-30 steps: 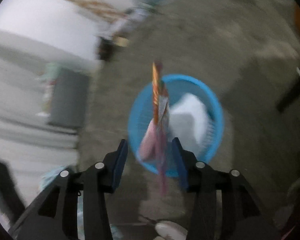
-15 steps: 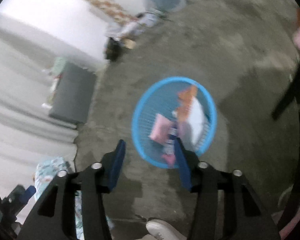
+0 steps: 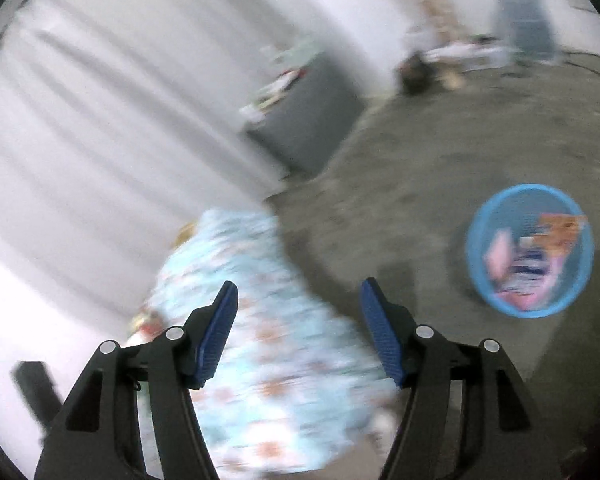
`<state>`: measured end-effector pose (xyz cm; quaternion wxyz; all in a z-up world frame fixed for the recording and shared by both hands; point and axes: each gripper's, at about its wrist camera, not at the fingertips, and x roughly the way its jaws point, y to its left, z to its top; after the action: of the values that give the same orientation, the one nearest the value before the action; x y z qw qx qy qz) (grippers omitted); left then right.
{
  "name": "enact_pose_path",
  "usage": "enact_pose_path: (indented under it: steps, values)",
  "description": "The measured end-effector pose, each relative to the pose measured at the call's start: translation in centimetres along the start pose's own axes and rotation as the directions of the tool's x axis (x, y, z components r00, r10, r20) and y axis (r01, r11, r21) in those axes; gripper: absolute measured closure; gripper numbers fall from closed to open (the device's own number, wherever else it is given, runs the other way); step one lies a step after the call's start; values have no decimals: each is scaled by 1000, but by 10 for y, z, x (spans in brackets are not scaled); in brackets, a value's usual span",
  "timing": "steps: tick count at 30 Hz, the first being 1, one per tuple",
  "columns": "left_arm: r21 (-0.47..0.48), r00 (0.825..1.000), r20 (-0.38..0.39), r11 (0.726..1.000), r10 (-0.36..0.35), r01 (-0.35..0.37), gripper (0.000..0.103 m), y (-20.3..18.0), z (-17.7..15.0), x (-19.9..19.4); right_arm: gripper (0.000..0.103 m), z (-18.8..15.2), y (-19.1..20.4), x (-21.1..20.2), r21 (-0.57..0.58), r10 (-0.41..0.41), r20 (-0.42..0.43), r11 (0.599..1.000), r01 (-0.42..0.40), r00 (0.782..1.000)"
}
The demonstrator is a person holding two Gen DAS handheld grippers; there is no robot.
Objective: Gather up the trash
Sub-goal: 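Move both tools back over the bed toward the white bottle and green bag, then close the right tool around the white AD milk bottle and lift it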
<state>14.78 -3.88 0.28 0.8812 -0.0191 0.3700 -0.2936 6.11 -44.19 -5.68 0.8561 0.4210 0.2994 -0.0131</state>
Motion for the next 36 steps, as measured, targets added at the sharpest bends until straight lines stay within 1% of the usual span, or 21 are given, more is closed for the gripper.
enact_pose_path:
  steps: [2,3,6,7,9,10,13,14,16,20,22,24,25,26,28,29,31,33,34,35,36]
  values:
    - [-35,998,35,998,50,-48,17,27,-9,-17,41,-6,40,19,-30,89,-56,995,-91,994]
    - [-65,994,56,994,90,-86,16,46,-16,-28,41,-10,63,31,-46,133,-90,989,-137,987]
    - [-131,979,89,976,184,-172,15,89,-30,-50,37,-26,125,68,-81,227,-198,966,-246,954]
    - [-155,973,96,969,210,-194,14,102,-36,-56,32,-35,150,83,-87,257,-241,955,-284,936]
    - [-197,962,99,953,253,-230,14,119,-43,-64,27,-53,191,112,-92,296,-322,935,-341,899]
    - [-227,957,96,942,275,-248,14,131,-47,-69,24,-66,214,132,-91,306,-380,927,-364,873]
    - [-299,946,79,912,315,-279,14,159,-60,-77,23,-96,257,183,-43,304,-492,928,-371,816]
    - [-315,940,74,902,332,-294,14,167,-66,-80,23,-102,264,199,-27,295,-510,933,-358,808]
    - [-330,931,72,889,359,-318,14,179,-72,-84,23,-113,273,235,10,257,-535,955,-298,805]
    - [-343,915,55,868,400,-359,14,196,-81,-88,23,-129,277,291,103,193,-583,981,-164,789]
    - [-349,909,49,860,414,-373,14,206,-85,-86,23,-138,278,309,125,163,-586,986,-111,794]
    - [-360,905,44,851,424,-382,14,212,-89,-85,23,-144,280,321,119,124,-579,991,-66,806]
    - [-364,903,43,849,426,-383,14,214,-90,-85,23,-148,283,325,117,115,-571,991,-58,813]
    - [-370,902,42,846,429,-385,14,218,-92,-84,23,-152,284,329,115,112,-575,992,-55,811]
    - [-382,901,40,840,431,-385,14,222,-93,-84,23,-164,286,339,140,120,-594,989,-45,795]
    - [-391,902,41,838,429,-381,14,224,-94,-84,23,-166,287,342,141,121,-594,989,-46,795]
    - [-403,904,38,834,426,-377,14,227,-95,-84,23,-166,288,342,127,121,-578,990,-57,807]
    - [-416,905,35,830,424,-372,14,230,-97,-84,23,-166,290,343,117,118,-573,991,-61,811]
    - [-422,906,38,829,422,-368,14,231,-97,-85,30,-165,290,344,107,110,-571,993,-59,814]
    - [-427,906,43,827,422,-365,14,232,-98,-87,35,-165,291,347,101,107,-574,993,-60,811]
    - [-432,904,49,825,425,-364,14,232,-99,-90,35,-165,291,349,107,119,-579,992,-69,807]
